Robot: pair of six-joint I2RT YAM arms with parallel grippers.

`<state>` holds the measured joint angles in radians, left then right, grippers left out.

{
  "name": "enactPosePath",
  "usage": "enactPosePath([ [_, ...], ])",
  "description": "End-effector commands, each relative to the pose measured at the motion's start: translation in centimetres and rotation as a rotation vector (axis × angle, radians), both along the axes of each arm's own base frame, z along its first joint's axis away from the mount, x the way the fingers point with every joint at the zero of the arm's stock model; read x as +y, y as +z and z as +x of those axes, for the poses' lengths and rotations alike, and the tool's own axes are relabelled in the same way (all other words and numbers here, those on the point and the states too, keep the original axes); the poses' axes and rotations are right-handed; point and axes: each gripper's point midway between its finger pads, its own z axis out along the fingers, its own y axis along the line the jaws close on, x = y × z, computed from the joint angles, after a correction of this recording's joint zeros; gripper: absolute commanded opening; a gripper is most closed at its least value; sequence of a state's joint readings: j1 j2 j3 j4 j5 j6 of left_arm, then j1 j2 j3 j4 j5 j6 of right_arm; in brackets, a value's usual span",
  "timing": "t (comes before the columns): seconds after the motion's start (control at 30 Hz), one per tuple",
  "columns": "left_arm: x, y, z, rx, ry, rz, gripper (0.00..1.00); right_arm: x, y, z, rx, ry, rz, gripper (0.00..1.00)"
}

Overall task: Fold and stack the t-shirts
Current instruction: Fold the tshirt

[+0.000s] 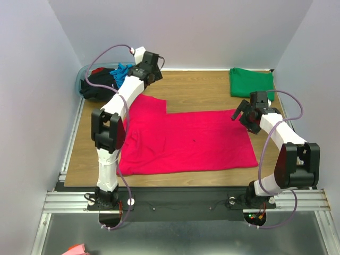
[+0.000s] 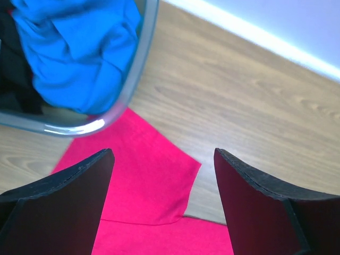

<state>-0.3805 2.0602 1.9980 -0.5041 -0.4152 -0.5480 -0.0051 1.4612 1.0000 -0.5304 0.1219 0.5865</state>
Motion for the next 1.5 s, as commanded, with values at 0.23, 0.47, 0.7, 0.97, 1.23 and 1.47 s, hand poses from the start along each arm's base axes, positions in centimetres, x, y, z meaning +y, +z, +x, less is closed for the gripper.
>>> enactPosePath([
  [0.23, -1.2, -10.5, -0.3, 0.216, 0.035, 0.037, 0.86, -0.1, 0.7, 1.2, -0.049, 0.006, -0.006, 1.00],
  [0.47, -0.6, -14.0, 0.1, 0.267, 0.077, 0.082, 0.85, 0.2, 0.6, 1.4, -0.047, 0.027, 0.004, 1.00],
  [0.7, 0.2, -14.1, 1.3, 0.253, 0.135, 0.036, 0.83, 0.2, 0.5, 1.3, -0.044, 0.029, -0.001, 1.00],
  [0.97, 0.6, -15.7, 1.7, 0.276, 0.140, 0.020, 0.81, 0.2, 0.1, 1.4, -0.033, 0.030, -0.002, 1.00],
  [1.23, 1.0, -18.7, 0.9, 0.345, 0.161, 0.047, 0.71, 0.3, -0.4, 1.4, -0.022, 0.037, 0.006, 1.00],
  [1.47, 1.3, -19.0, -0.8, 0.375, 0.161, 0.044, 0.33, 0.2, 0.3, 2.4, -0.042, 0.035, -0.002, 1.00],
])
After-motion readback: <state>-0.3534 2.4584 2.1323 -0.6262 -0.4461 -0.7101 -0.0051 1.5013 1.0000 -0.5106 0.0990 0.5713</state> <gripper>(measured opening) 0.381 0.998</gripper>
